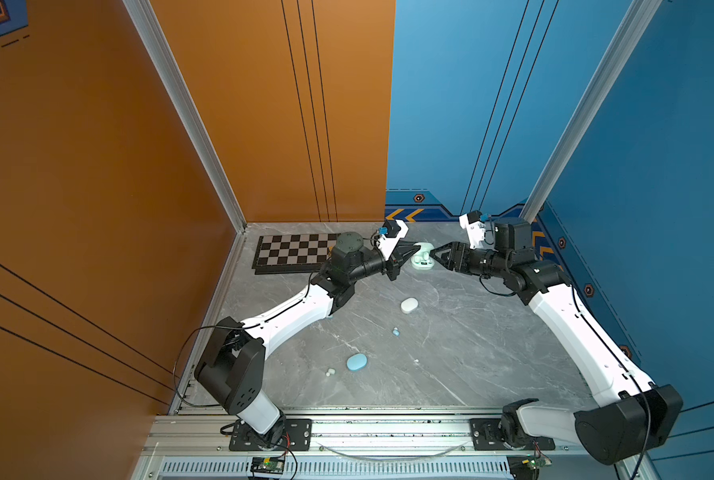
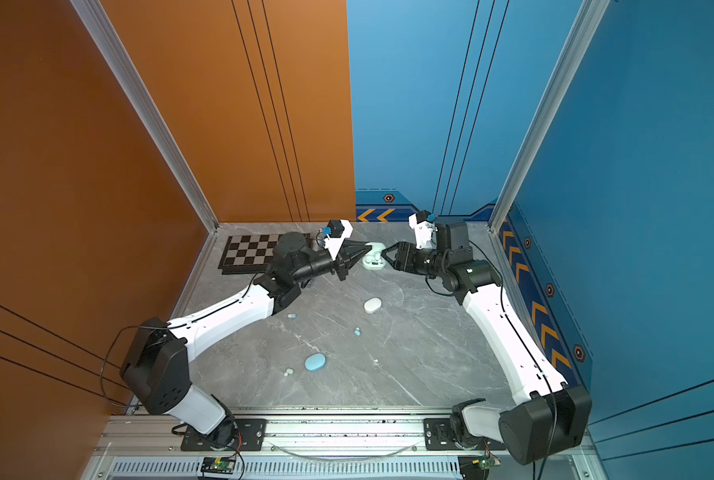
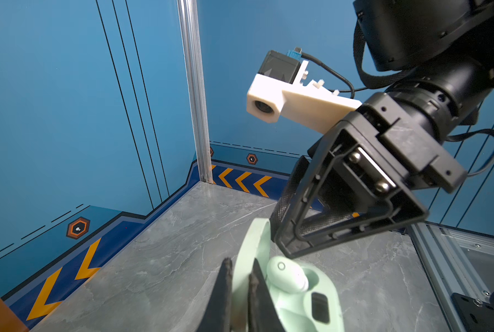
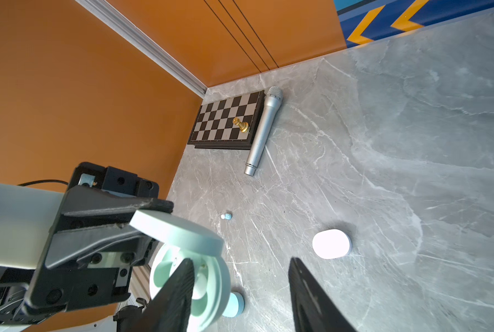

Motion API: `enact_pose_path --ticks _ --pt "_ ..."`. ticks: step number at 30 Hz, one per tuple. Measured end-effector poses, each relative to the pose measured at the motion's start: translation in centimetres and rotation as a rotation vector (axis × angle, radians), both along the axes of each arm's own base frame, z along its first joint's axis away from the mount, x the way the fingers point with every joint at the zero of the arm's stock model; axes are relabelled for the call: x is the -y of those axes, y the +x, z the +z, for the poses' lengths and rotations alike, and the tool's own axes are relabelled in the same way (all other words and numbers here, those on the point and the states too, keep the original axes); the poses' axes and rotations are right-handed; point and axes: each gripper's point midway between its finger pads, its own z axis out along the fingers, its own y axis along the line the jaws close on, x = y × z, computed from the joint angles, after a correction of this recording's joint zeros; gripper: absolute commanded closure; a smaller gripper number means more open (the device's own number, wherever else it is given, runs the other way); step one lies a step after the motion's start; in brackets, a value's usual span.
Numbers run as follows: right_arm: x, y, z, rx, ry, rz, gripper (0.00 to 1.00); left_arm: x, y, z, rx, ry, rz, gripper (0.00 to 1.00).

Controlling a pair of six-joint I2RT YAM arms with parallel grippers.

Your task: Insert the wireless bluetooth earbuds into the charging case

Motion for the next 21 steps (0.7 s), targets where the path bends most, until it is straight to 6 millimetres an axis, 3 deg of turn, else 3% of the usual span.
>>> enact_pose_path --ticks 8,21 --pt "1.0 0.6 1.4 0.029 0.007 -0.04 0.4 -0.3 0.2 0.3 0.01 -0.003 0.009 1.0" --pt "0.8 0.5 1.4 0.01 0.024 -0.049 0.4 -0.4 0.2 0.3 0.013 -0.001 0.012 1.0"
